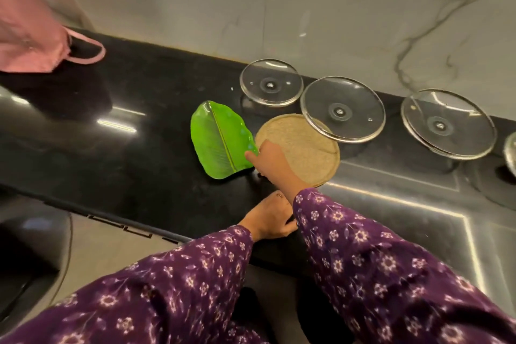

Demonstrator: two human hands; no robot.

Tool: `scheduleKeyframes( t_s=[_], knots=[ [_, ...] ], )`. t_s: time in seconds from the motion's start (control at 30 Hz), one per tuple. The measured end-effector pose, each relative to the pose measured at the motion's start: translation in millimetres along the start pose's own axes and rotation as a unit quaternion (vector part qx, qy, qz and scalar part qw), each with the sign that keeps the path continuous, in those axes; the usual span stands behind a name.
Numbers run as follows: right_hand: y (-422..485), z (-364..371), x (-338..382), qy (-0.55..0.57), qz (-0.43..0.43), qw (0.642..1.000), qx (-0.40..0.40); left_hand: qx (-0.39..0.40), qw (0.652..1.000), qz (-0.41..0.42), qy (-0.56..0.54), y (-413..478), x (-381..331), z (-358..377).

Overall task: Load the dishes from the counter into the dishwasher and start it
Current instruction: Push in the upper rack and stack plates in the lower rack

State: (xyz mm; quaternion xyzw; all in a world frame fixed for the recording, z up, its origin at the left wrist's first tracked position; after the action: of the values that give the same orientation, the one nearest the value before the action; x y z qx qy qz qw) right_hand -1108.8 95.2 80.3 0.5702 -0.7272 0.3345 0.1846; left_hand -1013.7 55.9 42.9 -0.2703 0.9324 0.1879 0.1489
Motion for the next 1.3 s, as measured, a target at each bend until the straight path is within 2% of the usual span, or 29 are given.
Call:
scheduleKeyframes(
  t_s=[0.07, 0.17, 0.3, 0.4, 0.53, 0.67, 0.73, 0.83, 0.93, 1.0, 1.13, 1.27, 1.3],
  knots=[
    [4.3, 2.7, 1.4, -0.034, -0.006, 0.999, -0.005, -0.051, 0.999, 0.013, -0.002, -1.6, -0.9, -2.1],
    [10.0, 6.0, 1.1, -0.034, 0.015, 0.999, -0.013, -0.072, 0.997, 0.019, -0.014, -1.8, 0.0, -3.4],
    [17.0, 2.0, -1.3, 0.054, 0.073, 0.996, 0.009, -0.022, 1.000, 0.016, -0.005, -2.5, 1.9, 2.9],
    [8.0, -8.8, 1.1, 0.175, 0.078, 0.981, 0.000, -0.001, 1.000, 0.007, -0.003, -1.0, 3.0, 4.7],
    [-14.7, -24.7, 8.7, 0.327, 0.065, 0.943, 0.002, -0.013, 1.000, 0.012, -0.010, 0.1, -0.1, 5.1],
    [-43.9, -47.3, 2.7, 0.502, 0.071, 0.862, -0.006, 0.035, 0.999, -0.009, 0.010, -0.1, 3.9, 9.8],
    [-64.4, -65.4, -8.1, 0.547, 0.049, 0.835, -0.029, 0.044, 0.999, -0.006, 0.009, 0.8, 1.2, 7.5],
    [-103.0, -99.5, -35.7, 0.556, 0.019, 0.825, -0.099, 0.047, 0.999, 0.003, 0.017, -1.7, -0.6, 4.1],
    [-150.7, -132.8, -83.1, 0.525, 0.039, 0.827, -0.196, 0.050, 0.999, -0.005, 0.021, -1.7, -6.7, 8.2],
    [-190.1, -150.4, -117.3, 0.515, 0.056, 0.816, -0.255, 0.055, 0.998, 0.005, 0.011, 4.8, -27.7, 13.5],
    [-282.6, -169.4, -179.0, 0.472, 0.095, 0.783, -0.394, 0.059, 0.993, 0.093, -0.032, 23.9, -107.3, 34.8],
    [-398.2, -160.7, -238.1, 0.350, 0.174, 0.757, -0.524, 0.106, 0.974, 0.181, -0.091, 31.5, -203.8, 72.5],
    [-435.3, -153.4, -250.1, 0.324, 0.199, 0.739, -0.555, 0.123, 0.964, 0.213, -0.100, 30.1, -232.1, 83.3]
  ],
)
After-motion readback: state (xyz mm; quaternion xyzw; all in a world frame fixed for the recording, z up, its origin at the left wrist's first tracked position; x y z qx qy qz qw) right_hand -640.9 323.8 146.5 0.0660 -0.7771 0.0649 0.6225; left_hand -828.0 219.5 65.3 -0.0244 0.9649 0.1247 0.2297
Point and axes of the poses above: each hand's wrist, its own y-axis towards the middle knuckle, its own z-axis out of the palm, x = y × z, the point moved 3 cm from there along y, towards the middle knuckle, and after that the axes turned 5 degrees about y, right-handed, at the moved point
